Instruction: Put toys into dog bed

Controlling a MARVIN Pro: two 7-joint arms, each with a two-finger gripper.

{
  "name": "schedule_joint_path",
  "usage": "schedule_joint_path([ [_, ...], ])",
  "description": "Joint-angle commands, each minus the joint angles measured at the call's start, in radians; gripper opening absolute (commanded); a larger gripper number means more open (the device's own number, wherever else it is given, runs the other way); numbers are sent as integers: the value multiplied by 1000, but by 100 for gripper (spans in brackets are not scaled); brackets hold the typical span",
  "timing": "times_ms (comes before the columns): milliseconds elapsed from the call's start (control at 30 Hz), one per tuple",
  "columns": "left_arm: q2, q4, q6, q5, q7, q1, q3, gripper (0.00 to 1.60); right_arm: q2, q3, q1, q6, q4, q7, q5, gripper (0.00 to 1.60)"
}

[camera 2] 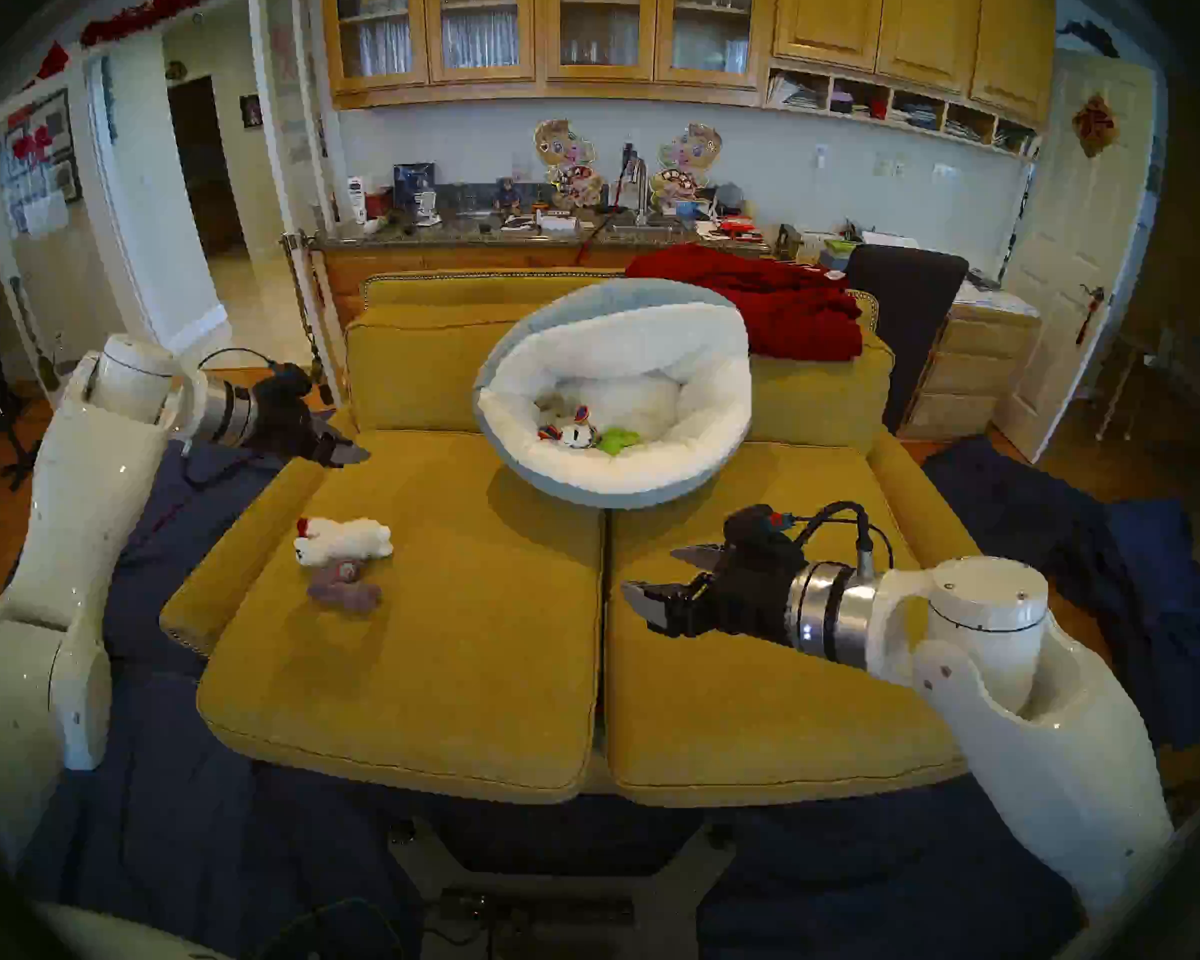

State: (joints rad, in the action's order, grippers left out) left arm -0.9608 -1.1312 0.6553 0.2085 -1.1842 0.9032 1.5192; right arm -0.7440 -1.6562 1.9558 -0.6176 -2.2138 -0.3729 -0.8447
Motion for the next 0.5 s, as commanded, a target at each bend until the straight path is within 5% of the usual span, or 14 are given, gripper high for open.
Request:
schedule_joint_path([
  [0, 51, -83, 11, -35, -76, 73, 16, 160, 1, -11, -16, 7, -17, -1, -1, 160],
  [467, 105, -259, 38, -95, -49, 261, 13, 160, 2, -12, -18, 8, -19, -1, -1, 160],
])
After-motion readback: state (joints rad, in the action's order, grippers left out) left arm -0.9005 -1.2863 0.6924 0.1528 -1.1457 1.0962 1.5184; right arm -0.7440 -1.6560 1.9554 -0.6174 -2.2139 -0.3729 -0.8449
